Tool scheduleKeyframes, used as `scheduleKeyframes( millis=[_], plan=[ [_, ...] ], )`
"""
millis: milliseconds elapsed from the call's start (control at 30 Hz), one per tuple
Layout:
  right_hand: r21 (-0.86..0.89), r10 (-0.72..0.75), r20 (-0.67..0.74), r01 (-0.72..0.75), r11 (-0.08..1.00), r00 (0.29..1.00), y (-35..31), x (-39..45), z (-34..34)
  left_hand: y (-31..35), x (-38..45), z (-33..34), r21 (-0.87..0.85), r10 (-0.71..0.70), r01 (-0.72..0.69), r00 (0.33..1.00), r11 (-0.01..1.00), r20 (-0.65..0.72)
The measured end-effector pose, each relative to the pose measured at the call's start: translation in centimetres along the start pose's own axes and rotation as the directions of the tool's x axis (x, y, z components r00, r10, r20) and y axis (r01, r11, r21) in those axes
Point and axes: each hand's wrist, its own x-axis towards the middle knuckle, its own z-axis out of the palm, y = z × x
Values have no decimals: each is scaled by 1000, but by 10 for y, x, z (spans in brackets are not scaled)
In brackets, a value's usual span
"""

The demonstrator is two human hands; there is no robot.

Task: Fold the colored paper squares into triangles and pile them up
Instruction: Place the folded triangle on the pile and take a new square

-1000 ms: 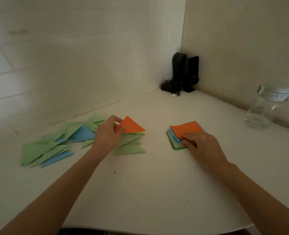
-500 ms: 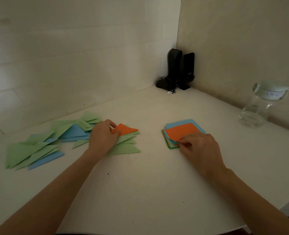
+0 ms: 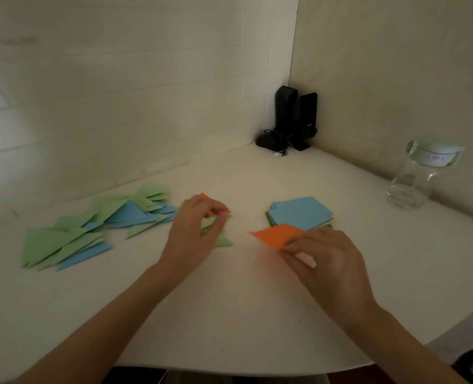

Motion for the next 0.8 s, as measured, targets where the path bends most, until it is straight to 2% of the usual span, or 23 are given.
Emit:
scheduleKeyframes(
  millis=[67,133,200,267,433,633,800],
  plan=[
    [18,-63,67,62,998,996,-13,-9,6,22,-14,-2,-143,93,-78,990,987,102],
    [53,-80,132,73,996,988,-18,-18,12,30,-27,-1,-229,154,-98,958,968,241],
    [48,-35,230,24,999,973,-20,-25,16,28,-40,0,-204,180,-108,908,973,378],
    [29,23,325,-35,999,945,-21,-30,19,22,-50,1,-139,171,-121,882,983,439],
    [143,171,425,-253,957,889,-20,-33,20,16,-64,-2,-137,131,-76,882,988,452],
    [209,163,491,-298,931,856,-18,-29,12,19,-67,0,-134,91,-40,913,990,399],
    [193,177,499,-308,931,848,-17,-27,10,24,-69,4,-141,26,29,927,990,373]
  ],
)
